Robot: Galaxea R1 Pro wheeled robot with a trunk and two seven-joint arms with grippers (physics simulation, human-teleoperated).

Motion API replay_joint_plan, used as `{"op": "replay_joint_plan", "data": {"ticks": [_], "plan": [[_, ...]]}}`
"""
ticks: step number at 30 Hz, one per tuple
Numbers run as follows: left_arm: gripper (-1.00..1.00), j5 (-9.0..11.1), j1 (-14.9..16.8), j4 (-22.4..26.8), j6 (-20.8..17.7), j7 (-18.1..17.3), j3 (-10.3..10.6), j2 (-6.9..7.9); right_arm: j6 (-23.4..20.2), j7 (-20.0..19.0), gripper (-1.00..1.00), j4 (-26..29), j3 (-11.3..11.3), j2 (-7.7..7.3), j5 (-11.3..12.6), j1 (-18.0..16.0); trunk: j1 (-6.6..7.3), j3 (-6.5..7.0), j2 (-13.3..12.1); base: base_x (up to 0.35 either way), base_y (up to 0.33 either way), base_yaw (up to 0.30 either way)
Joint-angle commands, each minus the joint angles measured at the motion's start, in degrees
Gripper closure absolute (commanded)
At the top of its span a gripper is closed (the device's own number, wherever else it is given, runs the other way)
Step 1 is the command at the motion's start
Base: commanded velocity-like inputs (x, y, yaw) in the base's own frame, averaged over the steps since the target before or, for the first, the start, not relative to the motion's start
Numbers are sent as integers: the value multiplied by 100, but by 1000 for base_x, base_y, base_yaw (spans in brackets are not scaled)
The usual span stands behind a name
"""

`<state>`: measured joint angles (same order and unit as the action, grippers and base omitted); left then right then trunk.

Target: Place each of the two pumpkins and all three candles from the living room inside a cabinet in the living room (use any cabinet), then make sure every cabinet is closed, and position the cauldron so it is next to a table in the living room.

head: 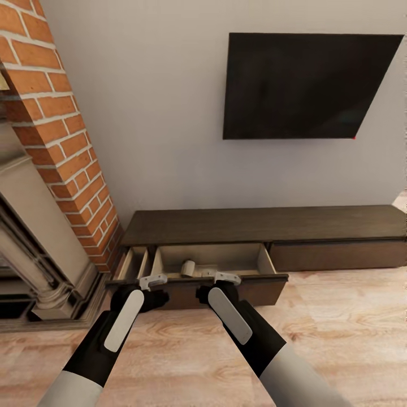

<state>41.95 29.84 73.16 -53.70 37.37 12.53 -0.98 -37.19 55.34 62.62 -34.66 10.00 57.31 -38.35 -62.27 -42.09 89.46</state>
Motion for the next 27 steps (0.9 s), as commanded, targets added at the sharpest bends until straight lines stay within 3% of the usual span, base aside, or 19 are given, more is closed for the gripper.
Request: {"op": "replay_joint_plan", "data": {"ticks": [1,7,9,10,14,15,21,23,27], "plan": [[-100,58,4,5,-12,60,4,4,-25,43,-100,8,-5,0,34,-6,3,-4,3,-260,0,0],[-100,61,4,12,-50,60,-42,17,-25,38,-100,10,0,0,34,-6,3,-1,3,-234,0,0],[-100,64,4,15,-82,60,-204,20,-25,38,-100,12,0,0,34,-6,3,-1,3,-107,0,8],[-100,66,2,50,-155,60,-434,27,-25,38,-100,11,2,0,34,-6,3,0,3,-49,0,61],[-100,53,-30,138,-273,58,-852,74,-25,38,-100,6,-1,0,34,-6,3,15,3,-22,0,144],[-100,46,-42,145,-285,59,-930,118,-25,38,-100,6,-3,0,34,-6,3,20,3,-7,0,207],[-100,63,-209,15,-256,-1,-1159,731,-25,51,-100,12,-53,0,27,-6,3,52,3,-2,0,233],[-100,66,-237,-20,-255,-6,-1331,819,-30,54,-100,14,-61,0,26,-6,3,59,3,0,0,261],[-100,74,-258,-77,-255,-9,-1459,875,-33,55,-100,3,-66,0,26,-6,3,68,3,0,0,271]]}}
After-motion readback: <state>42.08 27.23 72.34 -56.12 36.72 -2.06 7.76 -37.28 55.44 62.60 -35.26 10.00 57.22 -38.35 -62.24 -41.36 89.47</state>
